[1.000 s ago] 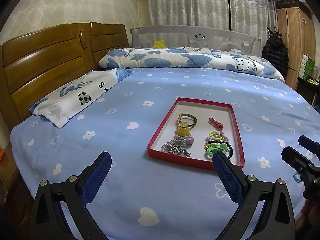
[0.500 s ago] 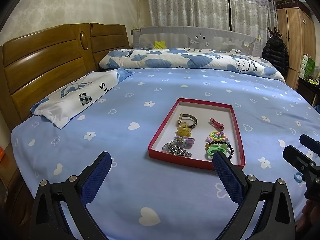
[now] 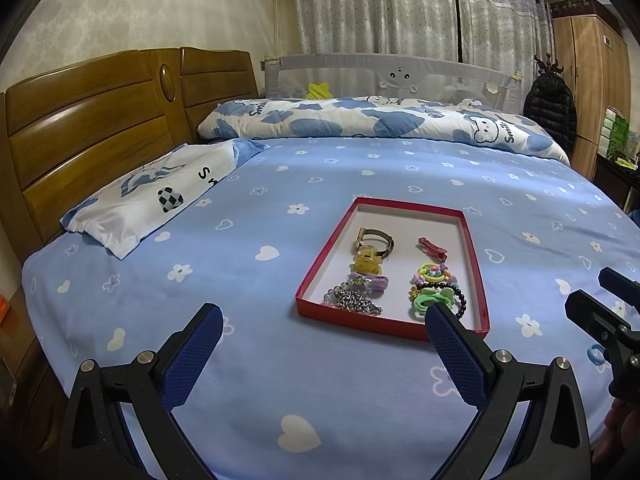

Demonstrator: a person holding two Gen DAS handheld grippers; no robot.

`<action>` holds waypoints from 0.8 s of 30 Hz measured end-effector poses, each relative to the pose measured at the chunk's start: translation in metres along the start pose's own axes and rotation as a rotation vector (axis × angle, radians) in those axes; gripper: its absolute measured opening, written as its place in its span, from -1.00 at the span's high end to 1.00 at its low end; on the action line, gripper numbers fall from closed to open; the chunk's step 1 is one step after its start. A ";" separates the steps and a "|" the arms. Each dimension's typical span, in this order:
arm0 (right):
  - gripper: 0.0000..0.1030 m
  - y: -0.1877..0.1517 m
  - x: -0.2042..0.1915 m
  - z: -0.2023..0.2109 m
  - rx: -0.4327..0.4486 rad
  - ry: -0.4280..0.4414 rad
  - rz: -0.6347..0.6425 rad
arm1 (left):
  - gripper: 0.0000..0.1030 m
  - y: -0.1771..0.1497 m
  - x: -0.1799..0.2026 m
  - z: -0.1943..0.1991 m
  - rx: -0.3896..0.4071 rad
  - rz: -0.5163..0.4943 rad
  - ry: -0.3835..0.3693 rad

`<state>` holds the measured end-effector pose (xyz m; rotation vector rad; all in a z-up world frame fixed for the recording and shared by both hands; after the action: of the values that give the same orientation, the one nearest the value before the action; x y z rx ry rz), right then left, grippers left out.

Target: Organize jewelry

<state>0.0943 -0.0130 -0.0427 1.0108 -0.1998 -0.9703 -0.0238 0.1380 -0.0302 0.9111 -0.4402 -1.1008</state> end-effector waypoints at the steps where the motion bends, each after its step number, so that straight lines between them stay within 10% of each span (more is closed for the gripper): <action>1: -1.00 0.000 0.000 0.000 0.000 0.000 0.000 | -0.99 0.001 0.000 0.000 0.000 0.000 -0.001; 24: -1.00 0.004 -0.001 0.002 0.004 0.002 0.003 | -0.99 0.001 0.001 -0.001 -0.008 0.006 -0.007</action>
<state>0.0950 -0.0129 -0.0383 1.0146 -0.2013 -0.9663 -0.0226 0.1375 -0.0301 0.8983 -0.4436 -1.0998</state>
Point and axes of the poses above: each gripper's, at about its wrist camera, not at the fingertips, and z roughly against the way its jaws point, x to its right, y to its top, the point moved 7 cm from there along -z, roughly the way its jaws point, and after that the axes turned 9 degrees about y, right-handed, at the moved point
